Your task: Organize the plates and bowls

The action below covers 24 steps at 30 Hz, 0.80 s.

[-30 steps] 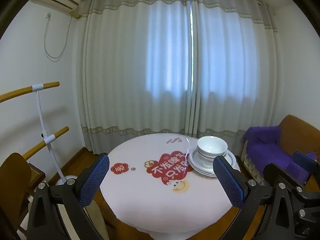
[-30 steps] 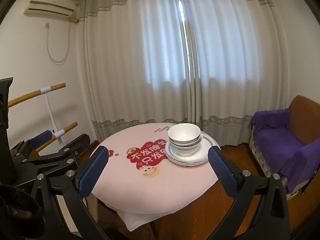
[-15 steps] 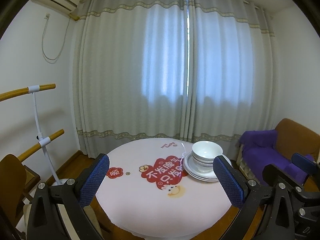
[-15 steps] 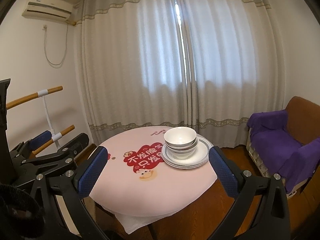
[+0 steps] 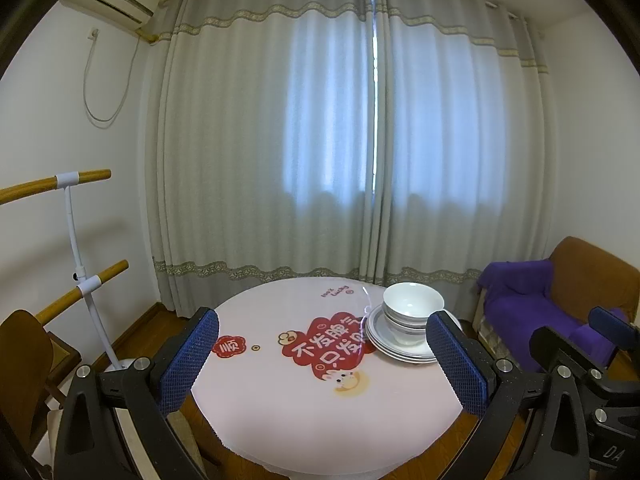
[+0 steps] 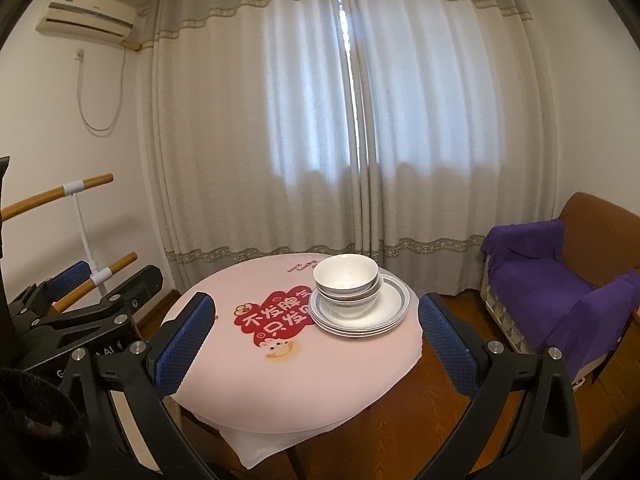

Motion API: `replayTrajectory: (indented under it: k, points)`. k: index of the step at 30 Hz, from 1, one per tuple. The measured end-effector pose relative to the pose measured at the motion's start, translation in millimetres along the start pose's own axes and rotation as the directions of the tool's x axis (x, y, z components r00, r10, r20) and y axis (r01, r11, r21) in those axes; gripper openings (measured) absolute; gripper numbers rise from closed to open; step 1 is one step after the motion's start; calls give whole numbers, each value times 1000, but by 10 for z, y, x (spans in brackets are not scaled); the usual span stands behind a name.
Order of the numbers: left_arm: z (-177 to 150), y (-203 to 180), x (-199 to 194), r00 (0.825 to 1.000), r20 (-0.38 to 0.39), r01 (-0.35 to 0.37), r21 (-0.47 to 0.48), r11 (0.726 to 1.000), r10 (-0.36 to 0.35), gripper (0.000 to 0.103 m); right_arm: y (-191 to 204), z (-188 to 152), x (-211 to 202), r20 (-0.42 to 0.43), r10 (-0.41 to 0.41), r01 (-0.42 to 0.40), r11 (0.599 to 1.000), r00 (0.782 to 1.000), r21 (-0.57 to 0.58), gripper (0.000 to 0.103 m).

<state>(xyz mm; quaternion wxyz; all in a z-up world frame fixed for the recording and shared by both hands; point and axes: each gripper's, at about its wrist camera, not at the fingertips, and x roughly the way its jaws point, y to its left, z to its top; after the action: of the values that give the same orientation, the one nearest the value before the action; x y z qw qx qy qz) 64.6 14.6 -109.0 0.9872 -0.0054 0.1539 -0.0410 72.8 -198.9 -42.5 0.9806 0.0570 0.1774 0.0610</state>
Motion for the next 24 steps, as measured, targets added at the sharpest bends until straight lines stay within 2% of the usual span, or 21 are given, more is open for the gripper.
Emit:
replayTrajectory:
  k: [24]
  points:
    - [-42,-32,53,1000,11,0,4,1000,0,103,4,3,-5,-3,1,-1,1000,1000,0,103]
